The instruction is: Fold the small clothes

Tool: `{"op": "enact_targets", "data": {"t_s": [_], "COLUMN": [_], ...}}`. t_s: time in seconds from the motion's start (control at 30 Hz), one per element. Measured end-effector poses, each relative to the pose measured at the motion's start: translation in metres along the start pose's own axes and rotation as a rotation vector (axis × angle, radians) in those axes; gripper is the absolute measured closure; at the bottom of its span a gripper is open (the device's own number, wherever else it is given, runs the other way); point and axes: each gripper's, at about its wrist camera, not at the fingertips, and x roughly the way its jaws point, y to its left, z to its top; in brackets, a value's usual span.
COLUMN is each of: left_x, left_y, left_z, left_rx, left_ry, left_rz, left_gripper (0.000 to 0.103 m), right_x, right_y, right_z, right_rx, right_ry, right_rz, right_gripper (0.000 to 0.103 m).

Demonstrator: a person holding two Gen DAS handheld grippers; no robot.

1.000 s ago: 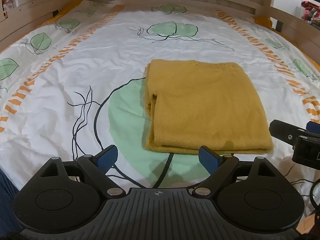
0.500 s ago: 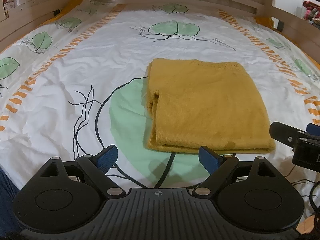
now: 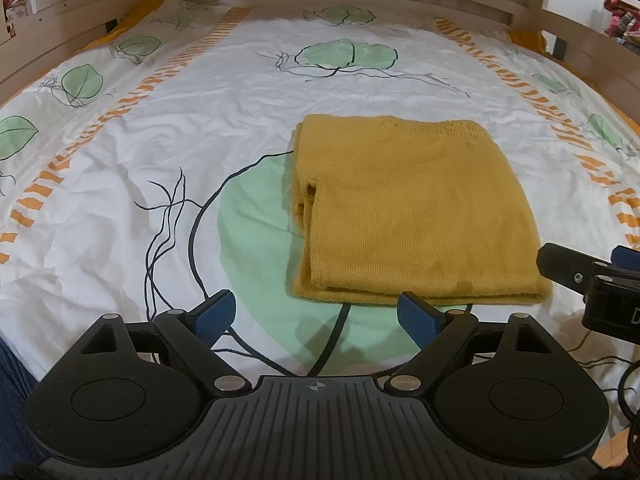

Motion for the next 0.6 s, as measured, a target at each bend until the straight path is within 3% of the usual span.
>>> {"op": "enact_targets", "data": {"t_s": [0.6], "left_x": [0.0009], "left_y": [-0.0006], "left_z": [0.0003], "left_rx": [0.003], "left_ry": [0.005], "left_rz": [0.001], "left_gripper": [0.015], "right_x": [0.0014], "right_y": [-0.0006], "right_z": [-0.002], "right_rx": [0.005], "right_ry": [0.005], "right_rz": [0.003], "right_gripper": [0.001]}}
